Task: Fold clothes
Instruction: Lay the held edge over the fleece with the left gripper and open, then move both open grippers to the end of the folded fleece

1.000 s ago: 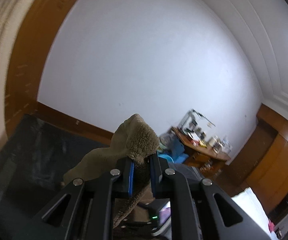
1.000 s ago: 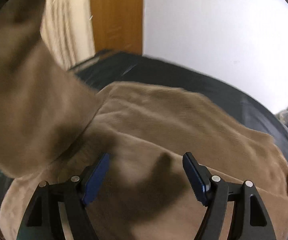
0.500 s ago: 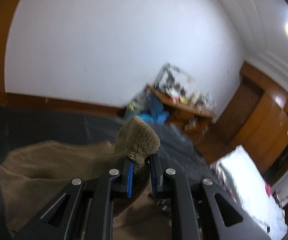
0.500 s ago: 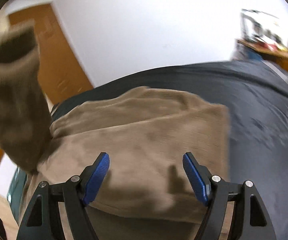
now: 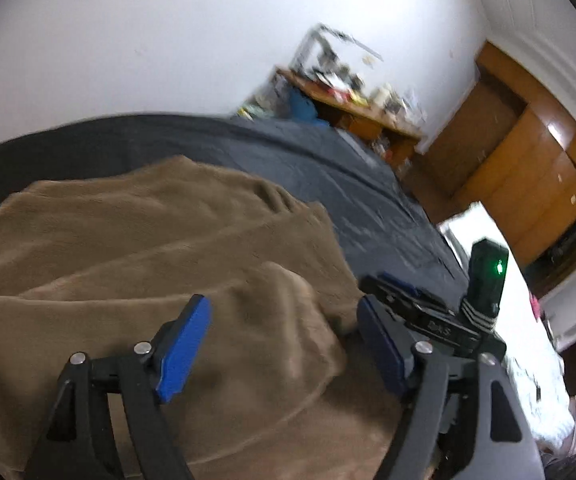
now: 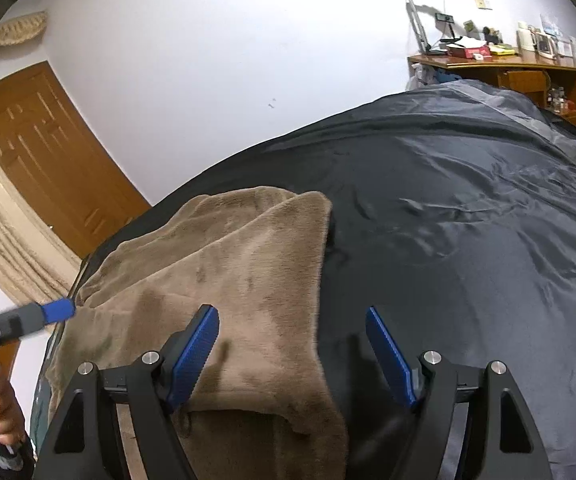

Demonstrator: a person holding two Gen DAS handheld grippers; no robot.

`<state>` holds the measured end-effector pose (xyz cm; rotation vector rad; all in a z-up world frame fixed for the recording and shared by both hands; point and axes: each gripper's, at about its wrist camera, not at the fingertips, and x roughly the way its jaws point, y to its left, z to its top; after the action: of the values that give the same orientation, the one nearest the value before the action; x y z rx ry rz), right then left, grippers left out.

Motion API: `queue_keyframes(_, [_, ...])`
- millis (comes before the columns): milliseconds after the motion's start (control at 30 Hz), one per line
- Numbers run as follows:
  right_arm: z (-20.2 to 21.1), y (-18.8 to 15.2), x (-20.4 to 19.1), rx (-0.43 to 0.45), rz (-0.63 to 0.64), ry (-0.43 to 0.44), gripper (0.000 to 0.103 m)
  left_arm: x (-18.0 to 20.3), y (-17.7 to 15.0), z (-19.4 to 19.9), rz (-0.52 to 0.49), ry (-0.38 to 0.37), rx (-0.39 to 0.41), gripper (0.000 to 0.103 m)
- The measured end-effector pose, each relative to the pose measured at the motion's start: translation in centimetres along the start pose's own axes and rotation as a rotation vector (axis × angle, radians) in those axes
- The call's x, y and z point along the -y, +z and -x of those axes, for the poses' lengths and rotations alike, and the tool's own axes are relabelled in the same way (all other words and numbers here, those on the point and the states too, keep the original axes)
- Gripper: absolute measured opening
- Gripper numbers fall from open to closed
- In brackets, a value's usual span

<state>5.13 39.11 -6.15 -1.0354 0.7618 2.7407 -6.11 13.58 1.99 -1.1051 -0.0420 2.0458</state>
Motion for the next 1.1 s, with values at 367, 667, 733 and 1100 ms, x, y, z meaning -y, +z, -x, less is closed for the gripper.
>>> queue_keyframes(367, [-5.1, 0.6, -6.5, -0.163, 0.134, 0.155, 0.077, -16.6, -3.2, 7.6, 0.308, 0.466, 0.141, 0.080])
queue_keyframes(667, [-7.3, -1.1, -10.3, -0.209, 0.295, 0.082, 0.035, -22.1, -7.7, 6.8, 0.479, 0.570, 0.126, 0.080])
queue_keyframes(733, [-6.6, -0.9, -11.0, -0.162, 0.327, 0.042, 0.024, -22.4, -8.1, 7.0, 0.479, 0.601, 0.137, 0.080])
queue_keyframes(1100, [-5.8, -0.4, -11.3, -0.032, 0.389, -0.149, 0.025, -21.7, -8.8, 6.7, 0.452, 0.669, 0.137, 0.080])
